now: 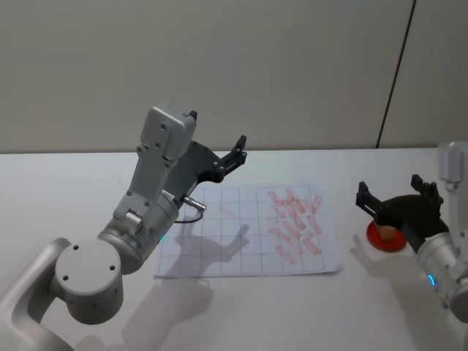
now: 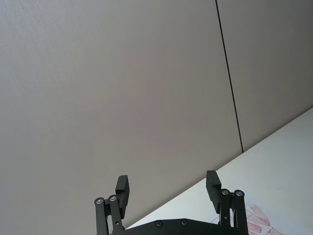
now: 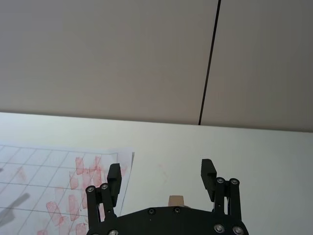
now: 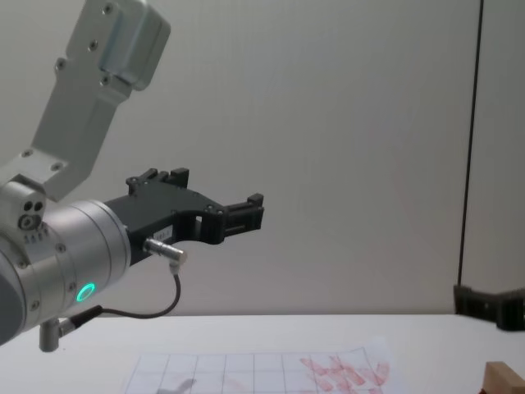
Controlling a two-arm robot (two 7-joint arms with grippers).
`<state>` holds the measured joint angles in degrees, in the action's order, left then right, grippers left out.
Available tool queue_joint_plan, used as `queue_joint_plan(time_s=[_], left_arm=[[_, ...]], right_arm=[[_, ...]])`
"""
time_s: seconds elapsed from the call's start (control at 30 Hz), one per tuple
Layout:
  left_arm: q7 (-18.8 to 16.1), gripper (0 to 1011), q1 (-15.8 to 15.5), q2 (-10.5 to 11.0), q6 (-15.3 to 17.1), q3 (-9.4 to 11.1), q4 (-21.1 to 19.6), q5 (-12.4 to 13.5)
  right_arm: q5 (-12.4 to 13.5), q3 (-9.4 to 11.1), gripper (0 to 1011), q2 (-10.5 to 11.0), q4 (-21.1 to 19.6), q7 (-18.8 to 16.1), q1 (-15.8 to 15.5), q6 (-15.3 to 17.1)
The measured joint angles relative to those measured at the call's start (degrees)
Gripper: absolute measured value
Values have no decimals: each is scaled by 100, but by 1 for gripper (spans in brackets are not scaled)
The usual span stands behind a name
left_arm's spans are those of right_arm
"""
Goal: Use the one hand to pick up the stamp and affix it onto the A4 paper.
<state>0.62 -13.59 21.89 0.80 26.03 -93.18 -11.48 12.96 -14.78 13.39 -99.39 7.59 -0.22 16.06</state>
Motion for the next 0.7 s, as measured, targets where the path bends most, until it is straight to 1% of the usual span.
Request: queue_joint_plan(time_s=[0.4,0.7], left_arm=[[0,1001,0,0,0,0,0,0],[0,1001,0,0,0,0,0,0]], right_arm=[[-6,25,1001,-160,521,-63,223,246],[21,65,1001,-203,709,-67,270,396]])
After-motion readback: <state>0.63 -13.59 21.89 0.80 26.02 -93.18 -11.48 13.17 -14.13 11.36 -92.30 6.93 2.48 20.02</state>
